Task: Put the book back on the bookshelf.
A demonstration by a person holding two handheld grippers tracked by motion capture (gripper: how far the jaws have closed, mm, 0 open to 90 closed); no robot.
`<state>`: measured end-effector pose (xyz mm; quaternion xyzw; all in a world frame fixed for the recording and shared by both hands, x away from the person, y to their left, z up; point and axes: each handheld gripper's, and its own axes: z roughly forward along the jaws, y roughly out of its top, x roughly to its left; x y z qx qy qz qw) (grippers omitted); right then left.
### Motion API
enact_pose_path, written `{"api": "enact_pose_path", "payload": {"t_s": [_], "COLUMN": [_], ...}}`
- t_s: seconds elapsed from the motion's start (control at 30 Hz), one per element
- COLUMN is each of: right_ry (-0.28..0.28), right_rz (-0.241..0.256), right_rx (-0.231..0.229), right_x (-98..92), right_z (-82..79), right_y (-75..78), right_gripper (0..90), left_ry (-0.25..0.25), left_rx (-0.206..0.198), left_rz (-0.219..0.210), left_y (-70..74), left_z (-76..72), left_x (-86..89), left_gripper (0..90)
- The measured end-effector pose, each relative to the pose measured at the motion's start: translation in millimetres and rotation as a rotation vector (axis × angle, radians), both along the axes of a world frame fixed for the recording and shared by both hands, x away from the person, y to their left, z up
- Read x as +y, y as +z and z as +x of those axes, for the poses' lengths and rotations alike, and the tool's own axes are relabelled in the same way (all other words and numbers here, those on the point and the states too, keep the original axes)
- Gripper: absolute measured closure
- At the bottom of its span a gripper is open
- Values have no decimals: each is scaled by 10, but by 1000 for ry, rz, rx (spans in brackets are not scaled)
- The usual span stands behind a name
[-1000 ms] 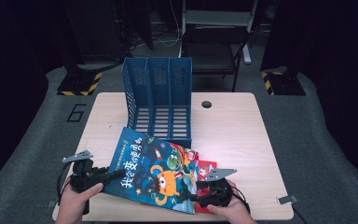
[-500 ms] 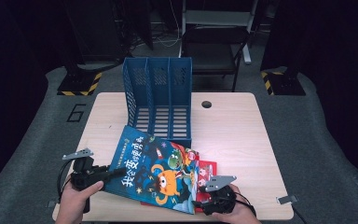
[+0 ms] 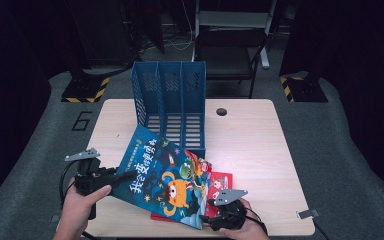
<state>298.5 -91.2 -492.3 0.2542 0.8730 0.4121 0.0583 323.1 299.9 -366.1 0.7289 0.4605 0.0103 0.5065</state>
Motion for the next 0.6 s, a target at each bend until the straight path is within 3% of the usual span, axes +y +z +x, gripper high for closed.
{"api": "enact_pose_path", "payload": {"t_s": [0.03, 0.17, 0.4, 0.6], "right_ry": [3, -13, -27, -26], "right_rz": [4, 37, 51, 54], "right_rx": [17, 45, 54, 56], "right_x": [11, 40, 52, 52], "right_z": [0, 11, 8, 9], "right_y": [4, -4, -9, -11], "right_gripper": [422, 437, 440, 446], "left_ry": [0, 11, 51, 71], "left_rx": [-13, 3, 6, 38], "left_rz": [8, 15, -3, -13], "left_y": [16, 88, 65, 22], "left_z": [8, -1, -50, -36], "left_x": [-9, -42, -46, -27], "left_gripper": [561, 565, 565, 570]}}
